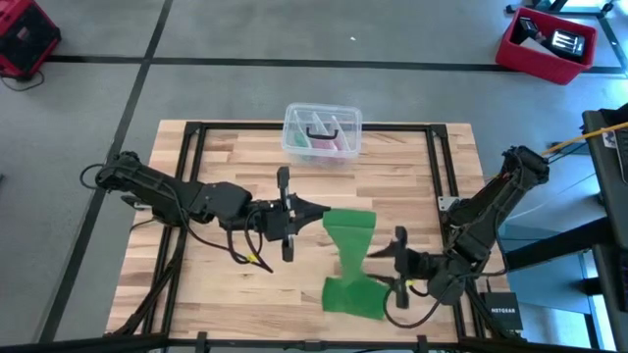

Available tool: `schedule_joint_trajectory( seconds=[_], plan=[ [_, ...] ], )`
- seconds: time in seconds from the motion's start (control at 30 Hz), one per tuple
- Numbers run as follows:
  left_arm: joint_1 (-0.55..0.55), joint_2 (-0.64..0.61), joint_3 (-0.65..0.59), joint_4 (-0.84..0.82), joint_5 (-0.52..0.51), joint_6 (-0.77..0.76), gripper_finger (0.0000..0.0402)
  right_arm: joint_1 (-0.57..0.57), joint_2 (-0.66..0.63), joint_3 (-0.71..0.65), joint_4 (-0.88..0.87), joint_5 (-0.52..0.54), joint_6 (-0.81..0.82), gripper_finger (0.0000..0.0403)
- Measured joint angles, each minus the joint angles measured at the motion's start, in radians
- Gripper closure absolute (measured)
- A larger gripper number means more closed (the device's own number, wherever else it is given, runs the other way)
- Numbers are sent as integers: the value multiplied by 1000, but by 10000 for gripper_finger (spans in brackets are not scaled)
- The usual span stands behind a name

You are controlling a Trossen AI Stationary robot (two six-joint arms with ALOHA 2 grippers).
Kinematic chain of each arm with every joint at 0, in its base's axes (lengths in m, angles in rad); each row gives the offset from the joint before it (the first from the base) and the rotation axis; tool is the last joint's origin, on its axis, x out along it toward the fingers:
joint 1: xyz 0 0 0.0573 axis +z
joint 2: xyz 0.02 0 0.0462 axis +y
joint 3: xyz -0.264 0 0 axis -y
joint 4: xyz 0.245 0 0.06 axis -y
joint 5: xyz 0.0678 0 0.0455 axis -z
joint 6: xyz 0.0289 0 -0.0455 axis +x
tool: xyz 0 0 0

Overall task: Roll bandage
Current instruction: Roll the green bandage

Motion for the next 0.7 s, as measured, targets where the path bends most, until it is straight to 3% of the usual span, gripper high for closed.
schedule_joint_trajectory(
  seconds=[0.07, 0.13, 0.27, 0.43, 0.7],
  plan=[
    [1, 0, 0, 0, -1, 3, 400, 0, 0, 14, -11, -69, 23, 194],
    [1, 0, 0, 1, 0, 3, 400, 1, 0, 18, 21, -52, 28, 194],
    [0, 0, 0, -4, -1, -10, 400, -12, 20, 18, 80, 100, 46, 194],
    [1, 0, 0, -2, -3, -16, 400, -20, 92, 18, 145, 128, 20, 194],
    [0, 0, 0, 0, -6, -43, 400, -50, 180, 17, 213, 350, 16, 194]
  ],
)
